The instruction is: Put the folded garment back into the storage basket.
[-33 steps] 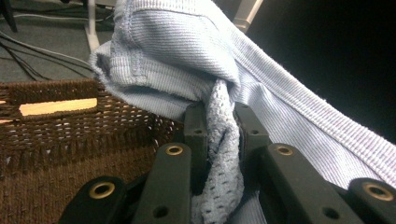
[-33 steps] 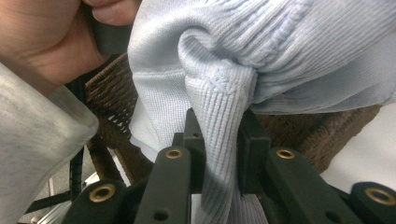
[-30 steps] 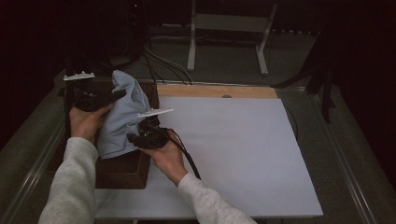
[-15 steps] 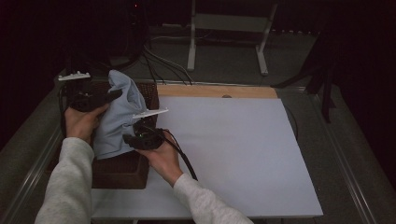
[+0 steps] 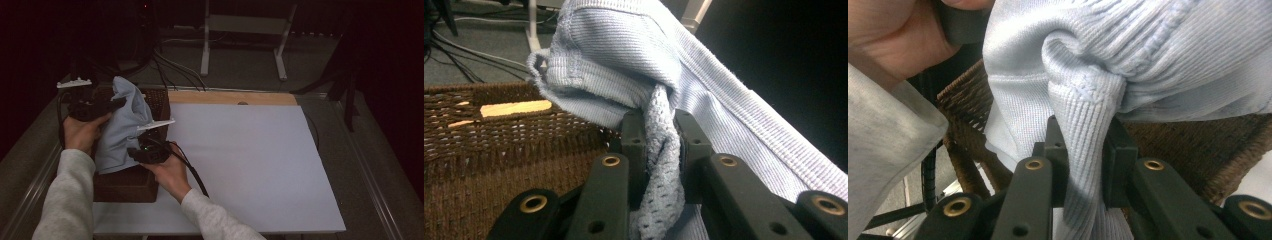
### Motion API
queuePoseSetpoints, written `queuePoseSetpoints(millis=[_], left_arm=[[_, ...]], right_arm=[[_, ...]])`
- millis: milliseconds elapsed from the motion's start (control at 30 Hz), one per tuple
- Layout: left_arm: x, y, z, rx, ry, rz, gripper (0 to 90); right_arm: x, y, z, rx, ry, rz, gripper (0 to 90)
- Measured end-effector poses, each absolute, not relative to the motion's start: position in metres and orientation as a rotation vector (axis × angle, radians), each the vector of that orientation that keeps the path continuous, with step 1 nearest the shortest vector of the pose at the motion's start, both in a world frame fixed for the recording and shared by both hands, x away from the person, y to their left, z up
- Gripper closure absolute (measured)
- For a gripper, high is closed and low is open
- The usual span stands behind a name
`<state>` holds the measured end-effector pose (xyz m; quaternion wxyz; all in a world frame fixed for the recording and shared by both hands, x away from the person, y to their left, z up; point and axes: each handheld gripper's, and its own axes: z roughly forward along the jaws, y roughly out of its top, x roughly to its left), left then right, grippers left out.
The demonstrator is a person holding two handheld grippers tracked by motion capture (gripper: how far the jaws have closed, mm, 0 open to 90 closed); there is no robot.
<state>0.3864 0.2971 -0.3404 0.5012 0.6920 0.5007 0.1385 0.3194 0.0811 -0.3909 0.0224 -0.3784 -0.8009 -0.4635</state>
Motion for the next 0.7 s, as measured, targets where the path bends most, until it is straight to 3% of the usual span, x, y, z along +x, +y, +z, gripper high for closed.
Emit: queuePoseSetpoints(millis=[700], left_arm=[[0.38, 0.311, -0.344, 1.67, 1.218, 0.336, 78.6]], right_arm=[[0.314, 0.093, -0.394, -1.152, -2.487, -1.416, 77.5]])
